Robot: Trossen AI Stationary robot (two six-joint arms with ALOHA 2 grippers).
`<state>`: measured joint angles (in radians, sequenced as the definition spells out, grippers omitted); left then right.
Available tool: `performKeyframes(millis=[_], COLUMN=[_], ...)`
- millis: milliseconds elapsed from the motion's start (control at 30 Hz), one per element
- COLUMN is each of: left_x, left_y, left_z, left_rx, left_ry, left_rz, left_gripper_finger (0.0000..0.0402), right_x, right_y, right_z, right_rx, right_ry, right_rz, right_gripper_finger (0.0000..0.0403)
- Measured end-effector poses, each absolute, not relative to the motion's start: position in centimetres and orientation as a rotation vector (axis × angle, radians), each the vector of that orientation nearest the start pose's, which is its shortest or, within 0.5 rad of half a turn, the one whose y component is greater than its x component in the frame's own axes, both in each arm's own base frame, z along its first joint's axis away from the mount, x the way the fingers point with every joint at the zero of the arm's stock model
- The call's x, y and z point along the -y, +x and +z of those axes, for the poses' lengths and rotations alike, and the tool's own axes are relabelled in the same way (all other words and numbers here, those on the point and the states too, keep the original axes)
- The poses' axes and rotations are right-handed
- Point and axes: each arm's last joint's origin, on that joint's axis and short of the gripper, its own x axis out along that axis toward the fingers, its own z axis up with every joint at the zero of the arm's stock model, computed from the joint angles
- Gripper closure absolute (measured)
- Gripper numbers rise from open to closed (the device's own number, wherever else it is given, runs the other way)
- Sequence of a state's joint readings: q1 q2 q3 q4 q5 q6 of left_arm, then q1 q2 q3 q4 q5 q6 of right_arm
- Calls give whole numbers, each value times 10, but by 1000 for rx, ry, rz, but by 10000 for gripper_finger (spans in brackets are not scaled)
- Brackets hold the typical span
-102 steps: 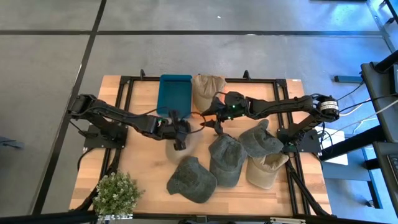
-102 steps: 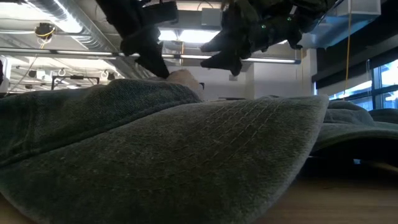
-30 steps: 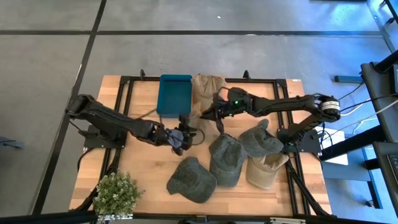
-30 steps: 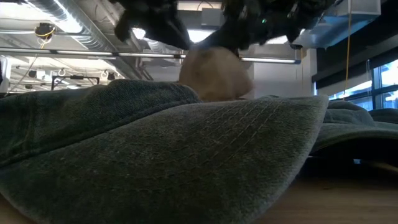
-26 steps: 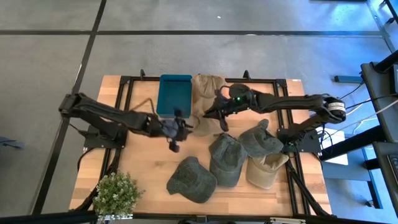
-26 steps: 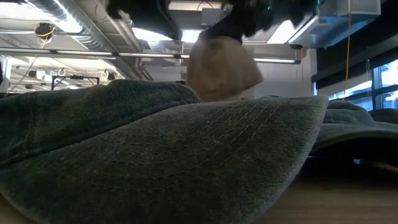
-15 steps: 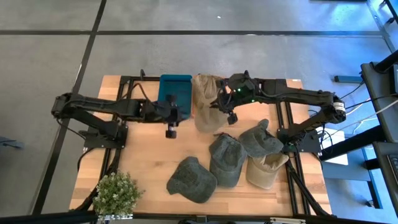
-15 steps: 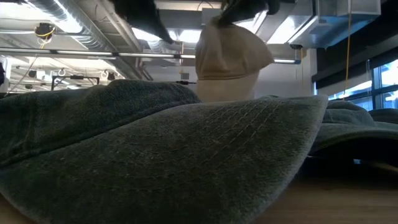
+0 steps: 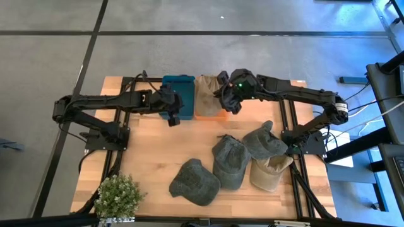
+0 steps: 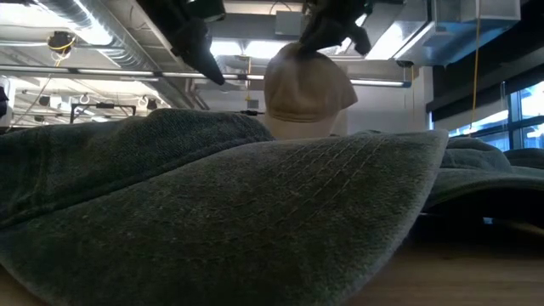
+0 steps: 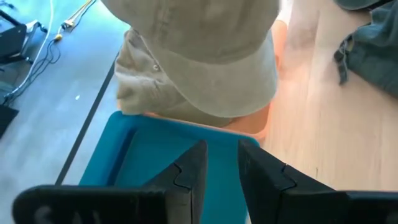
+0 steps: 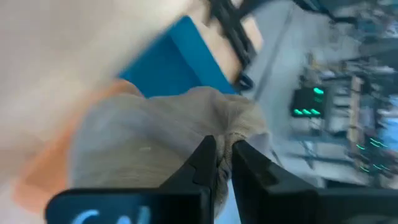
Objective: Pick & Place hat
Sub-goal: Put the left brown cap into the orange bin
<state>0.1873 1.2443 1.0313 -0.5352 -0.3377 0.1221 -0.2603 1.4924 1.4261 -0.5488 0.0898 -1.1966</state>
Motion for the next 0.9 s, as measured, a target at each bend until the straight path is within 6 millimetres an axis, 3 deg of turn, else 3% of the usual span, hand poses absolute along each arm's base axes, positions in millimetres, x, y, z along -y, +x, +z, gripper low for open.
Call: performKeyframes(millis=[267,433,700,900], left_x=[-60,-60,-60,-60], left_y=[252,253,253,253], left_z=[294,292,292,292], left_rx=[-792,-798,-793,-792], left_ry=[162,162,139,124], left_rz=[465,465,475,481], left_gripper_finger=[319,318,317,318], right_x=[101,104,113,136], right_y=[310,314,340,356], right_z=[354,346,305,274], right_rx=[-788,-745,-813,-926], right_ry=[-1141,-1081,-1044,-1106], right_rz=[53,141,262,221], right_gripper_finger=[370,368,368,370])
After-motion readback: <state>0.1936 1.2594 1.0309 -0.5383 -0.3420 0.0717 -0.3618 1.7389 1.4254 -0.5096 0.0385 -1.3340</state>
